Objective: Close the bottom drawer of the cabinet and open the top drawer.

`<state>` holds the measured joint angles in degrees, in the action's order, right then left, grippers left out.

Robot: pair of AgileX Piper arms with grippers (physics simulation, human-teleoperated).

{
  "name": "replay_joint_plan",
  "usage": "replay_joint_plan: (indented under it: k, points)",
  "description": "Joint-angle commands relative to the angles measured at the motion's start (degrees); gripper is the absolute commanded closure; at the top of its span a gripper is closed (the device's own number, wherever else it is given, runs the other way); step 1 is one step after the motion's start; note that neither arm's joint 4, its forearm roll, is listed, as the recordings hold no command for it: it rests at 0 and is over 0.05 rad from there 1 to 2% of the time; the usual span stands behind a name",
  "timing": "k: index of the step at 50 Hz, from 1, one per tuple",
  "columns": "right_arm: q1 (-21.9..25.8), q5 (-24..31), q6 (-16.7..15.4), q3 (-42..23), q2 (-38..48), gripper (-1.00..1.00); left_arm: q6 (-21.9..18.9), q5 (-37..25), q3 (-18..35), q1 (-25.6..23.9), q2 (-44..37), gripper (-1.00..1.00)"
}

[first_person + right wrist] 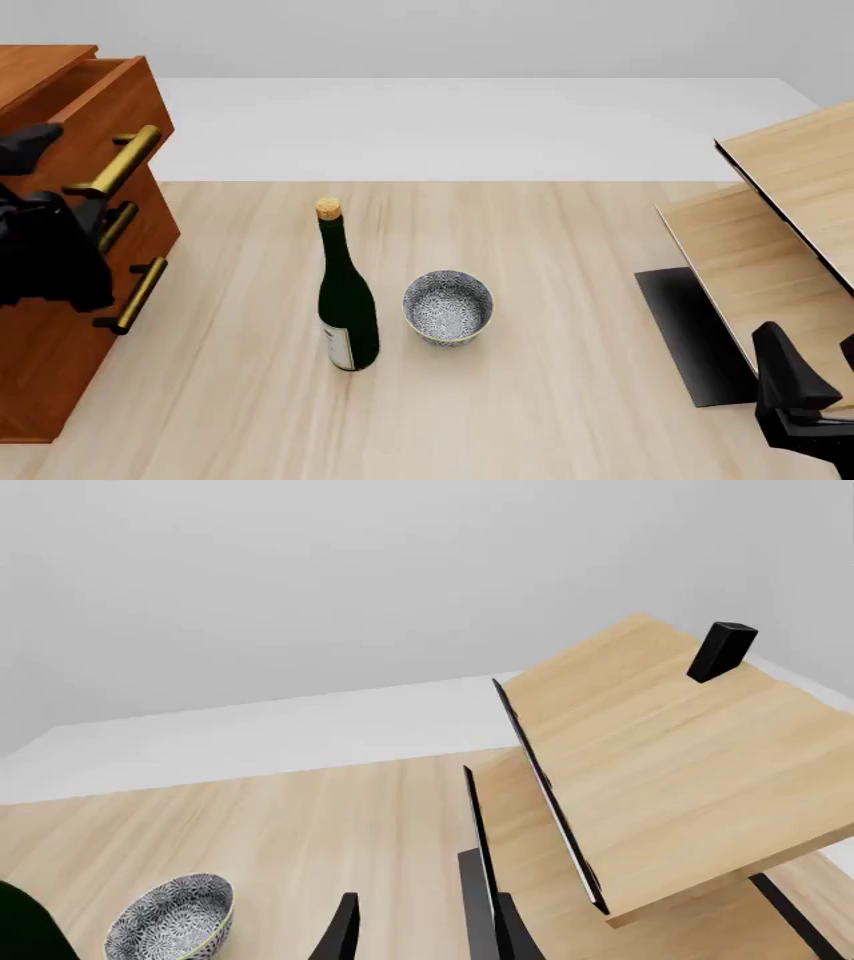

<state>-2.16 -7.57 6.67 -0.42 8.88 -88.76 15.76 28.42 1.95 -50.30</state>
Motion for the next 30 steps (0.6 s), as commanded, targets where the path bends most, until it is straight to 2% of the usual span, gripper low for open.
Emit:
replay_joint_plan:
  k: [1, 6, 7, 8, 10, 12, 19, 21, 22, 24, 26, 27, 29, 30]
  points:
    - [-0.4, -1.2, 0.7, 0.0, 1.4, -1.00, 7.8, -11.3, 9.3, 2.3, 3.0, -1.00]
    - [-0.3, -1.0, 0.6, 0.0, 1.1, -1.00, 10.8, -15.2, 13.0, 2.5, 2.9, -1.00]
    - [-0.3, -0.9, 0.6, 0.0, 1.1, -1.00, 12.6, -17.5, 15.3, 1.9, 2.4, -1.00]
    - [-0.3, -0.9, 0.6, 0.0, 1.0, -1.00, 12.4, -17.6, 15.6, 2.1, 2.4, -1.00]
    - [-0.2, -0.9, 0.5, 0.0, 1.1, -1.00, 15.4, -21.1, 19.4, 1.5, 1.5, -1.00]
    - [-0.2, -0.9, 0.5, 0.0, 1.1, -1.00, 16.4, -22.3, 21.4, 1.4, 1.2, -1.00]
    - [0.2, -0.3, 0.2, 0.0, 0.5, -1.00, 30.0, -35.1, 36.8, -1.7, -3.8, -1.00]
    - [0.3, 0.0, 0.2, 0.0, 0.2, -1.00, 29.3, -35.3, 36.6, 0.3, -3.6, -1.00]
    - [0.4, 0.2, 0.1, 0.0, 0.0, -1.00, 34.2, -39.8, 41.0, -0.4, -5.6, -1.00]
    - [0.5, 0.3, 0.0, 0.0, -0.2, -1.00, 34.6, -40.7, 41.3, 0.0, -6.1, -1.00]
    - [0.6, 0.6, -0.1, 0.0, -0.5, -1.00, 39.4, -44.7, 44.9, -1.1, -8.9, -1.00]
    - [0.7, 0.7, -0.2, 0.0, -0.6, -1.00, 38.3, -44.2, 43.6, -0.7, -8.8, -1.00]
    - [0.8, 1.3, -0.2, 0.0, -1.2, -1.00, 41.5, -45.8, 45.3, -0.6, -10.7, -1.00]
    - [0.9, 1.3, -0.1, 0.0, -1.1, -1.00, 40.4, -44.7, 44.3, 0.2, -10.2, -1.00]
